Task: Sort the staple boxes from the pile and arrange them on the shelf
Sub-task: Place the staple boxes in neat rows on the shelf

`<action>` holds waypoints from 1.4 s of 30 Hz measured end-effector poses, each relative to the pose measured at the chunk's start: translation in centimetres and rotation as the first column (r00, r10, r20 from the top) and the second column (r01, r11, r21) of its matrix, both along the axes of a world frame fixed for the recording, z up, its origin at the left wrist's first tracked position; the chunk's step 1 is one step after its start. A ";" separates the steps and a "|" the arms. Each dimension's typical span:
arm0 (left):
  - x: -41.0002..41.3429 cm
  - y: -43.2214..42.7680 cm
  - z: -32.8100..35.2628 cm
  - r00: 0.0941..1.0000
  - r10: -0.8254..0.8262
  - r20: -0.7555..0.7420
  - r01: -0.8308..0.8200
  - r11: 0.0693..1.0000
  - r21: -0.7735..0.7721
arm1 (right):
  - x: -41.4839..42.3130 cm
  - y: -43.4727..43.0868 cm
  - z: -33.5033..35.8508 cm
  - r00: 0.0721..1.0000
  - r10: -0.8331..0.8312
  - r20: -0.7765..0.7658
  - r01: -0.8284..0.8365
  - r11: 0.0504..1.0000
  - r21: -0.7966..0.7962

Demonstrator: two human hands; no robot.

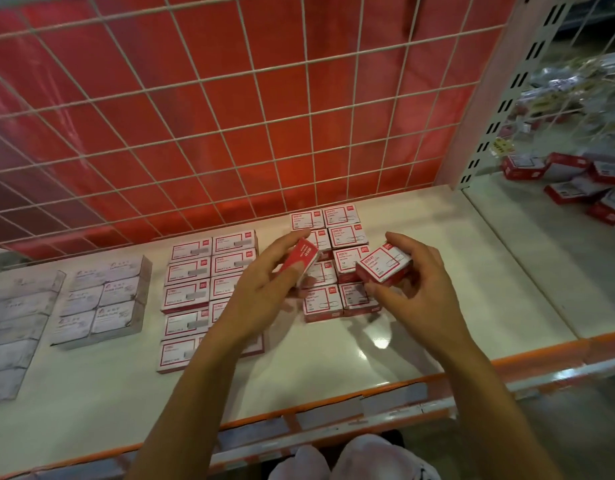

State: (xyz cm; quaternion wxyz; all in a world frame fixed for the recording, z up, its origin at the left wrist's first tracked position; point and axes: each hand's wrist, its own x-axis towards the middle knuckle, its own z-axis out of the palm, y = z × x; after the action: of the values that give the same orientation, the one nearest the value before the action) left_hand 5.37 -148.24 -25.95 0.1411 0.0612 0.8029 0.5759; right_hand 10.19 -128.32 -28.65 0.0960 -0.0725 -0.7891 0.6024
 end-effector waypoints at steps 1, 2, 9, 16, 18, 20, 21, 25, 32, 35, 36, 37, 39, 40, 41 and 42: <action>-0.1 -0.1 -0.1 0.996 0.023 0.088 -0.030 0.996 0.079 | 0.0 -0.1 0.1 1.000 -0.003 -0.005 0.003 1.000 0.004; -0.2 -0.2 -0.2 0.985 0.035 0.170 -0.061 0.987 0.149 | -0.1 -0.3 0.1 1.000 -0.002 -0.007 0.002 1.000 0.005; -0.1 -0.4 -0.3 0.983 -0.008 0.181 -0.010 0.995 0.101 | -0.4 -1.3 -0.5 0.999 0.031 -0.027 -0.031 0.999 0.020; 0.2 -0.7 -0.7 0.983 0.056 0.177 -0.068 0.996 0.061 | -0.5 -1.7 -0.6 0.999 0.036 -0.020 -0.036 0.999 0.016; 0.3 -0.6 -0.7 0.981 0.081 0.178 -0.100 0.990 0.099 | -0.5 -1.7 -0.6 0.999 0.032 -0.015 -0.032 0.999 0.014; 0.3 -0.3 -0.7 0.980 0.124 0.156 -0.138 0.987 0.085 | -0.5 -1.7 -0.6 1.000 0.026 -0.011 -0.026 0.999 0.034; 0.3 -0.2 -0.7 0.978 0.155 0.137 -0.163 0.986 0.047 | -0.5 -1.7 -0.6 1.000 0.023 -0.009 -0.023 0.999 0.041; 0.1 0.4 -0.8 0.990 0.143 -0.014 -0.144 0.972 -0.186 | -0.5 -1.7 -0.6 1.000 0.016 -0.014 -0.016 1.000 0.024; 0.1 0.4 -0.9 0.985 -0.082 -0.150 0.001 0.881 -0.473 | -0.3 -1.3 -0.6 1.000 0.002 -0.017 -0.002 0.999 0.032; 0.2 0.3 -1.0 0.960 -0.177 -0.215 0.026 0.826 -0.564 | -0.3 -1.2 -0.8 1.000 -0.002 -0.016 0.003 0.999 0.032; 0.2 0.4 -1.1 0.952 -0.185 -0.243 0.014 0.821 -0.571 | -0.3 -1.2 -0.8 1.000 -0.003 -0.016 0.003 0.999 0.032; 0.3 0.6 -1.1 0.947 -0.184 -0.264 0.001 0.822 -0.569 | -0.4 -1.2 -0.8 1.000 -0.002 -0.016 0.003 0.999 0.032; 0.2 0.7 -1.2 0.937 -0.183 -0.298 -0.021 0.821 -0.571 | -0.4 -1.2 -0.8 1.000 0.004 -0.012 -0.004 0.999 0.035; 0.2 0.8 -1.2 0.933 -0.182 -0.312 -0.033 0.818 -0.575 | -0.4 -1.2 -0.9 1.000 0.006 -0.011 -0.006 0.999 0.042; 0.1 0.8 -1.3 0.929 -0.179 -0.324 -0.044 0.815 -0.577 | -0.4 -1.2 -0.9 1.000 0.007 -0.009 -0.006 0.999 0.049; -0.1 0.8 -1.3 0.925 -0.176 -0.337 -0.056 0.813 -0.579 | -0.4 -1.3 -0.9 1.000 0.007 -0.008 -0.007 0.999 0.050</action>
State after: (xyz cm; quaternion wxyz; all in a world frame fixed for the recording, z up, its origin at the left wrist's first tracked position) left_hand 5.31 -147.48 -27.28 0.0155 0.1501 0.9489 0.2771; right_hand 9.76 -129.58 -29.53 0.0988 -0.0650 -0.8037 0.5832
